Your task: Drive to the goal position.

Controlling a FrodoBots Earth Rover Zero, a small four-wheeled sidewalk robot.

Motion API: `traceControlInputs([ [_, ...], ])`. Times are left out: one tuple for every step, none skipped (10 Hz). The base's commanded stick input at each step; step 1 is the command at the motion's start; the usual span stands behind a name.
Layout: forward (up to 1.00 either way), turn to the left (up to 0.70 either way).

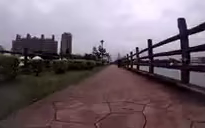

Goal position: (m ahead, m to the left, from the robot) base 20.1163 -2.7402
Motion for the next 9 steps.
traceControlInputs([
  [1.0, 0.0],
  [1.0, 0.0],
  [1.0, 0.0],
  [1.0, 0.0],
  [1.0, 0.0],
  [1.0, 0.0],
  [1.0, 0.0],
  [1.0, 0.0],
  [1.0, 0.0],
])
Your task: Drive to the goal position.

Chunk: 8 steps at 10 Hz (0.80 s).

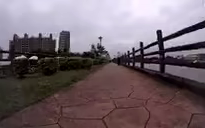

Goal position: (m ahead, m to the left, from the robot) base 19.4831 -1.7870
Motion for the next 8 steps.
traceControlInputs([
  [1.0, 0.0],
  [1.0, 0.0],
  [1.0, 0.0],
  [1.0, 0.0],
  [1.0, 0.0],
  [1.0, 0.0],
  [1.0, 0.0],
  [1.0, 0.0],
])
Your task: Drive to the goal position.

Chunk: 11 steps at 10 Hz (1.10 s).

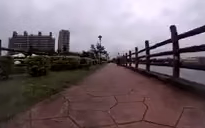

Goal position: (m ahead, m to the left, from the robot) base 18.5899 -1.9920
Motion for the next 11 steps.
traceControlInputs([
  [1.0, 0.0],
  [1.0, 0.0],
  [1.0, 0.0],
  [1.0, 0.0],
  [1.0, 0.0],
  [1.0, 0.0],
  [1.0, 0.0],
  [1.0, 0.0],
  [1.0, 0.0],
  [1.0, 0.0],
  [1.0, 0.0],
])
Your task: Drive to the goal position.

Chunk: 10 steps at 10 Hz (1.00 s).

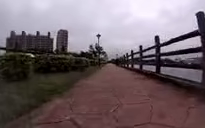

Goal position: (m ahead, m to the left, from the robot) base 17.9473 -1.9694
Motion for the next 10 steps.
traceControlInputs([
  [1.0, 0.0],
  [1.0, 0.0],
  [1.0, 0.0],
  [1.0, 0.0],
  [1.0, 0.0],
  [1.0, 0.0],
  [1.0, 0.0],
  [1.0, 0.0],
  [1.0, 0.0],
  [1.0, 0.0],
])
